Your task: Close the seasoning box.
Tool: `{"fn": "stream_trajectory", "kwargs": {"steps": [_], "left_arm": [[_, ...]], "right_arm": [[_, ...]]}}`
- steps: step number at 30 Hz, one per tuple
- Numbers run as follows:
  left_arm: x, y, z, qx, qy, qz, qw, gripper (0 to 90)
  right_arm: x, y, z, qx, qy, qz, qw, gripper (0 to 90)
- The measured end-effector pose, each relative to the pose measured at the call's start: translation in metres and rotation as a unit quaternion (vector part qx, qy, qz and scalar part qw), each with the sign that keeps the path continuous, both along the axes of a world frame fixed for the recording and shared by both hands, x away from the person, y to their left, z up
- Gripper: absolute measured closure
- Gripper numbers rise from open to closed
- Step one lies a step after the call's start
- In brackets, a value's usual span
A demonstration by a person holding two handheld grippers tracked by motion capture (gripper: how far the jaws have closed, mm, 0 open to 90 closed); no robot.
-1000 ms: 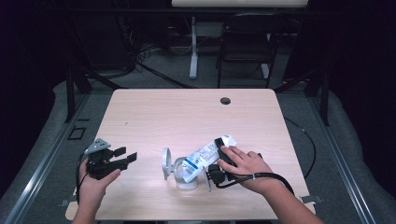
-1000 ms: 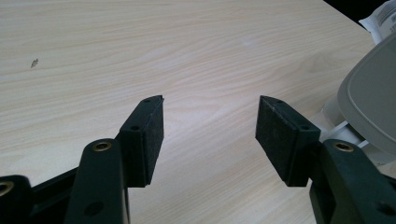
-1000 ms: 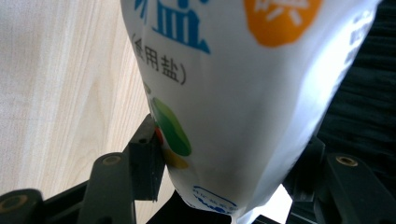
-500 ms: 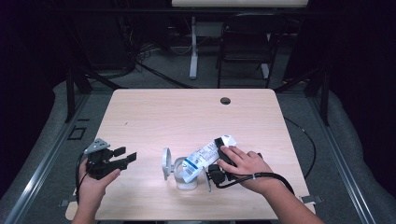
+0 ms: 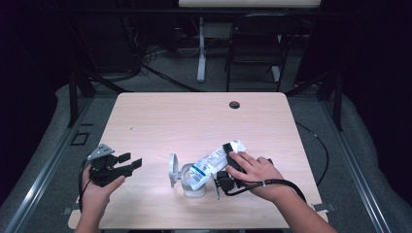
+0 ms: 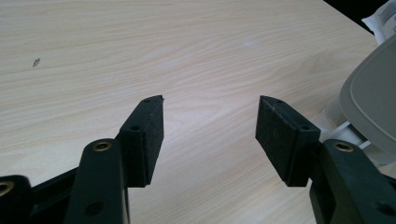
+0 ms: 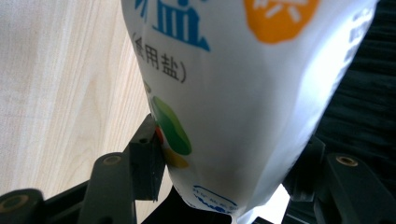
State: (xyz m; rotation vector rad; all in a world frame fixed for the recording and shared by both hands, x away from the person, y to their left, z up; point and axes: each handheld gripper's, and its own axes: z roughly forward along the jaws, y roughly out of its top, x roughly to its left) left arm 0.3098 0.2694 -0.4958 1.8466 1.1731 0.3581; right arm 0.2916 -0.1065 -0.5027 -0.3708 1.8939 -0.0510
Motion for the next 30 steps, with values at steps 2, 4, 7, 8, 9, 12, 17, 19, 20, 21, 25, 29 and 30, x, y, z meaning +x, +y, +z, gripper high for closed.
{"fn": "stream_trajectory", "kwargs": {"steps": [2,4,7,8,9,12,17,19,20,21,25,29,30], "left_arm": [[0.0000,0.0001,-0.0001,0.000,0.000,0.000,1.0000,42.2],[0.0000,0.0001,-0.0001,0.000,0.000,0.000,1.0000,42.2],[0.0001,0.0002,-0.0002,-0.001,0.000,0.000,1.0000,42.2],[0.0001,0.0002,-0.0002,-0.001,0.000,0.000,1.0000,42.2],[0.0001,0.0005,-0.0001,0.000,0.000,0.001,1.0000,42.2],[0.0002,0.0007,-0.0002,-0.001,0.000,0.001,1.0000,42.2],[0.0002,0.0007,-0.0004,-0.001,0.001,0.001,1.0000,42.2],[0.0002,0.0007,-0.0005,-0.001,0.001,0.001,1.0000,42.2],[0.0002,0.0008,-0.0006,-0.001,0.001,0.001,1.0000,42.2],[0.0002,0.0008,-0.0006,-0.001,0.001,0.001,1.0000,42.2],[0.0003,0.0010,-0.0006,-0.002,0.000,0.002,1.0000,42.2],[0.0003,0.0012,-0.0006,-0.002,0.000,0.002,1.0000,42.2],[0.0003,0.0013,-0.0005,-0.001,0.001,0.002,1.0000,42.2]], "right_arm": [[0.0000,0.0000,-0.0001,0.000,0.000,0.000,1.0000,42.3],[0.0000,0.0000,-0.0001,0.000,0.000,0.000,1.0000,42.3],[0.0000,-0.0003,-0.0003,0.001,0.000,0.002,1.0000,42.3],[0.0000,-0.0003,-0.0003,0.001,0.000,0.002,1.0000,42.3],[-0.0001,-0.0003,-0.0003,0.000,-0.002,0.003,1.0000,42.3],[0.0000,-0.0003,-0.0003,-0.001,-0.002,0.003,1.0000,42.3],[0.0000,-0.0003,-0.0004,-0.001,-0.003,0.004,1.0000,42.4],[0.0000,-0.0003,-0.0004,-0.001,-0.002,0.004,1.0000,42.3],[0.0000,-0.0003,-0.0004,0.000,-0.002,0.004,1.0000,42.4],[0.0000,-0.0003,-0.0004,0.000,-0.002,0.004,1.0000,42.4],[0.0000,-0.0004,-0.0003,-0.001,-0.002,0.004,1.0000,42.4],[0.0000,-0.0005,-0.0004,-0.001,-0.003,0.005,1.0000,42.5],[-0.0004,-0.0004,-0.0002,-0.003,-0.004,0.004,1.0000,42.5]]}}
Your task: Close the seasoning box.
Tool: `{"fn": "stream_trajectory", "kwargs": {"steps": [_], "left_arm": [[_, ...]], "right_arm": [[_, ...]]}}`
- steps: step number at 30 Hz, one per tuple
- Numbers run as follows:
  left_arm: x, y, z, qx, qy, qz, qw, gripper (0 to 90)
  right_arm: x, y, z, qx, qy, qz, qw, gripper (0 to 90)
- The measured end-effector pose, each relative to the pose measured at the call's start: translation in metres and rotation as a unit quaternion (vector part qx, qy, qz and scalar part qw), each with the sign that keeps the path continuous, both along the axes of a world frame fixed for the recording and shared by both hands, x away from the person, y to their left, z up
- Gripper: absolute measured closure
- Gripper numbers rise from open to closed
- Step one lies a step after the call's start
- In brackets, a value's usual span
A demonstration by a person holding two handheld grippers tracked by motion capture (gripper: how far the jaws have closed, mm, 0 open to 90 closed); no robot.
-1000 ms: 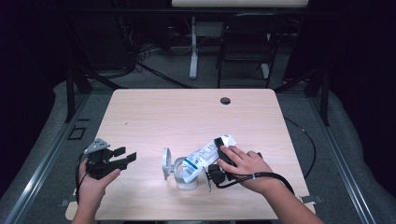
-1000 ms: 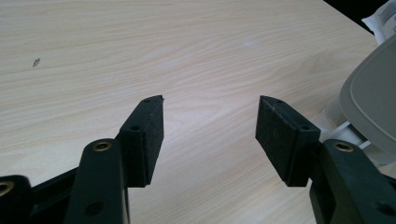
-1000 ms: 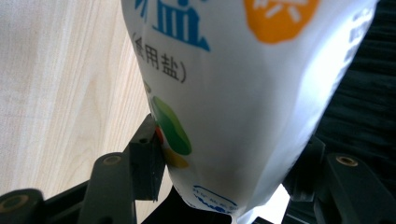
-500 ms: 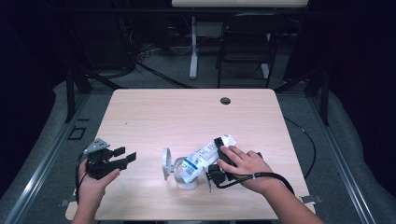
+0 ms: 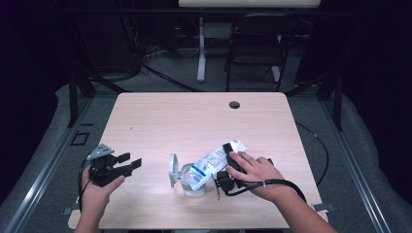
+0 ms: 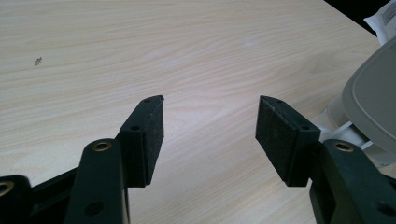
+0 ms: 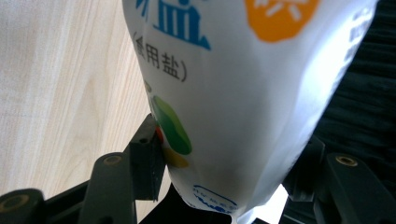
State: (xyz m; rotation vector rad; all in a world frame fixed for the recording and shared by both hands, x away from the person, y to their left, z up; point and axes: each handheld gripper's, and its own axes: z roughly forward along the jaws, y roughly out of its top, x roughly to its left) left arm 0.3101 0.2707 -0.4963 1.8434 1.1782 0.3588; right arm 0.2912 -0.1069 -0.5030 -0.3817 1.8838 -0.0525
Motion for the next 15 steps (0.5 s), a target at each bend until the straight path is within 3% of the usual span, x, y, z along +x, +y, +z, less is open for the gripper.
{"fn": "stream_trajectory", "kwargs": {"steps": [15], "left_arm": [[0.0003,0.0015,-0.0002,0.000,0.001,0.000,1.0000,42.2]], "right_arm": [[0.0000,-0.0009,0.0000,-0.003,-0.004,0.003,1.0000,42.6]]}}
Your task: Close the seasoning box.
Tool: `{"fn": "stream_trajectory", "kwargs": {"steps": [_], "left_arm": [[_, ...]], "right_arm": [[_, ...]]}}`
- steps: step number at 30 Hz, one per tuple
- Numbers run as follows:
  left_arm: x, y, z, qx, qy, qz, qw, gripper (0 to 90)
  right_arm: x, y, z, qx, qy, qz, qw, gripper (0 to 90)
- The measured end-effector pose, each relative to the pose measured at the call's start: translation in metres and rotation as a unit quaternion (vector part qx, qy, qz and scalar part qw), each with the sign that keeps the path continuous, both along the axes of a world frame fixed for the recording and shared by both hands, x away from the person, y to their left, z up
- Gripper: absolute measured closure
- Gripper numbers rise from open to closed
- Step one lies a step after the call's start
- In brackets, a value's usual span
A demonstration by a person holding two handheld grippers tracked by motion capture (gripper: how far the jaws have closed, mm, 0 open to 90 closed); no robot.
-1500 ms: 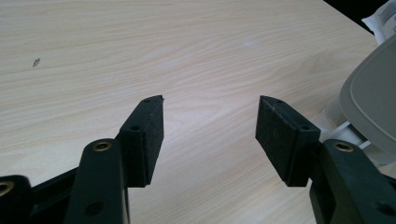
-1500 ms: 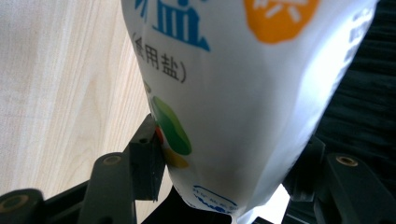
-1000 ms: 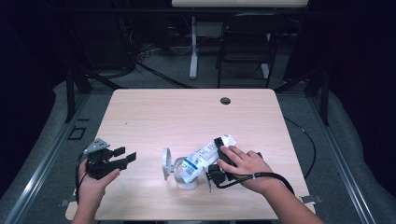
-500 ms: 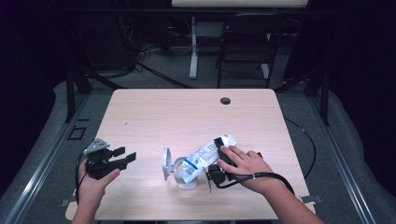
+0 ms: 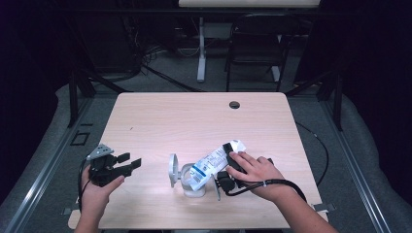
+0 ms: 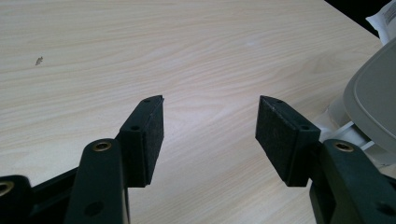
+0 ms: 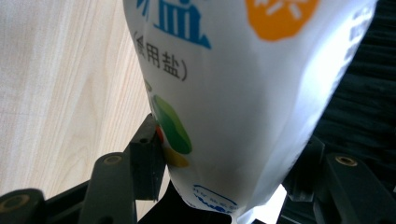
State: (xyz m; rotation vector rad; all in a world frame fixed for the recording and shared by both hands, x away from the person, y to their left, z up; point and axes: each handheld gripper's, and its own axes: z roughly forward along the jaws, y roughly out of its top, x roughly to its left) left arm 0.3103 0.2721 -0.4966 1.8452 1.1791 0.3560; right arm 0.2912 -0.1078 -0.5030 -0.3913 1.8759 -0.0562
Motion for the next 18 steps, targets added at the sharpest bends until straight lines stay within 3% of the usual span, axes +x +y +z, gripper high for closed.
{"fn": "stream_trajectory", "kwargs": {"steps": [18], "left_arm": [[0.0003,0.0001,-0.0007,0.000,0.000,-0.001,1.0000,42.2]], "right_arm": [[0.0001,-0.0002,-0.0004,-0.003,-0.002,0.004,1.0000,42.7]]}}
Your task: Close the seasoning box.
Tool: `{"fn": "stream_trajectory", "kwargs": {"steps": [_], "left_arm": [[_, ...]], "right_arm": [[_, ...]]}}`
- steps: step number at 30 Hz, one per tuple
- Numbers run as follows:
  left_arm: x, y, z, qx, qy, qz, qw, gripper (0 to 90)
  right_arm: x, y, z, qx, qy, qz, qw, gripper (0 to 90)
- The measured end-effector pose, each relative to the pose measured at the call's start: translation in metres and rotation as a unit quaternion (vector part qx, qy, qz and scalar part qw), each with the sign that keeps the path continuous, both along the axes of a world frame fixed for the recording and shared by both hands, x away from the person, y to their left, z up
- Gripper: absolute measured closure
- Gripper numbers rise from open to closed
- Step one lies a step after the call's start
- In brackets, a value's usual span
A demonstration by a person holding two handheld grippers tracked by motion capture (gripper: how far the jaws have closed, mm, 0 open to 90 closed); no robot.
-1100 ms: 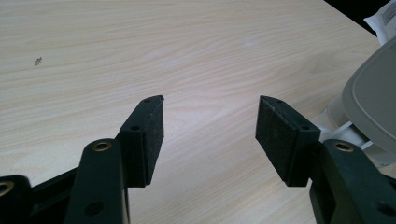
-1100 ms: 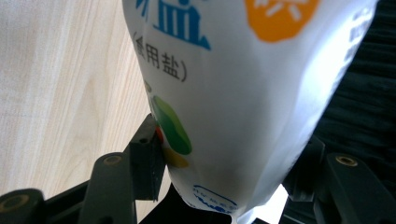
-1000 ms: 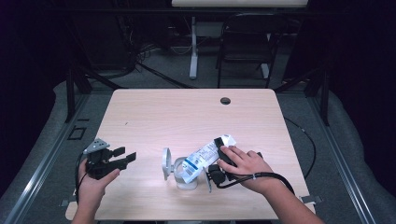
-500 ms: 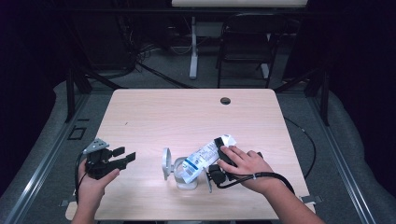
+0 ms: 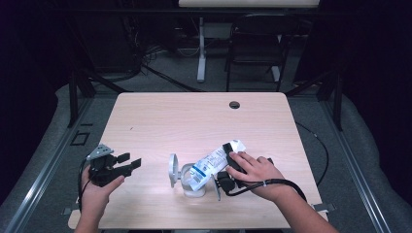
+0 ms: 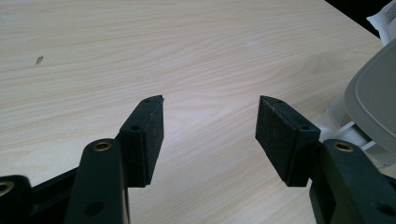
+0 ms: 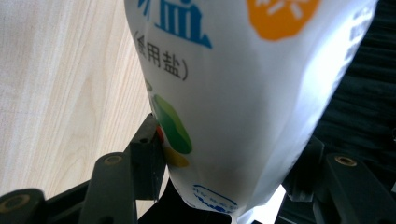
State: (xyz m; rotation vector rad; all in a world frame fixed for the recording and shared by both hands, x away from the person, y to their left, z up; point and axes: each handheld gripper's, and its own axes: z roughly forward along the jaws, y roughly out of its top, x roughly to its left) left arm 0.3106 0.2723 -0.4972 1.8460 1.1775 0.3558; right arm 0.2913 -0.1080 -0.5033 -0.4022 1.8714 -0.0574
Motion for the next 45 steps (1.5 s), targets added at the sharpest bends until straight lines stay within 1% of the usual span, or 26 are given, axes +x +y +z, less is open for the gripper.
{"fn": "stream_trajectory", "kwargs": {"steps": [6,7,14,20,30,35,40,45], "left_arm": [[0.0002,-0.0012,-0.0008,0.002,0.001,0.001,1.0000,42.2],[0.0002,-0.0008,-0.0004,0.004,0.005,-0.003,1.0000,42.2],[0.0002,-0.0011,-0.0008,0.004,0.007,-0.003,1.0000,42.2],[0.0003,-0.0009,-0.0007,0.004,0.007,-0.003,1.0000,42.2],[0.0010,-0.0030,-0.0031,0.002,0.004,-0.001,1.0000,42.2],[0.0008,-0.0017,-0.0022,0.003,0.008,-0.003,1.0000,42.2],[0.0011,-0.0024,-0.0030,0.003,0.004,0.000,1.0000,42.2],[0.0010,-0.0015,-0.0023,0.004,0.009,-0.002,1.0000,42.2]], "right_arm": [[-0.0002,0.0001,0.0000,-0.001,-0.001,0.000,1.0000,42.8],[-0.0003,0.0000,-0.0001,-0.002,-0.002,0.000,1.0000,42.8],[-0.0004,0.0001,0.0000,-0.005,-0.002,0.003,1.0000,42.8],[-0.0011,0.0006,0.0009,-0.010,-0.006,0.004,0.9999,42.9],[-0.0009,0.0007,0.0011,-0.012,-0.005,0.004,0.9999,43.0],[-0.0010,0.0010,0.0016,-0.014,-0.005,0.004,0.9999,43.0],[-0.0012,0.0011,0.0018,-0.015,-0.006,0.004,0.9999,43.1],[-0.0011,0.0011,0.0020,-0.016,-0.007,0.006,0.9998,43.1]]}}
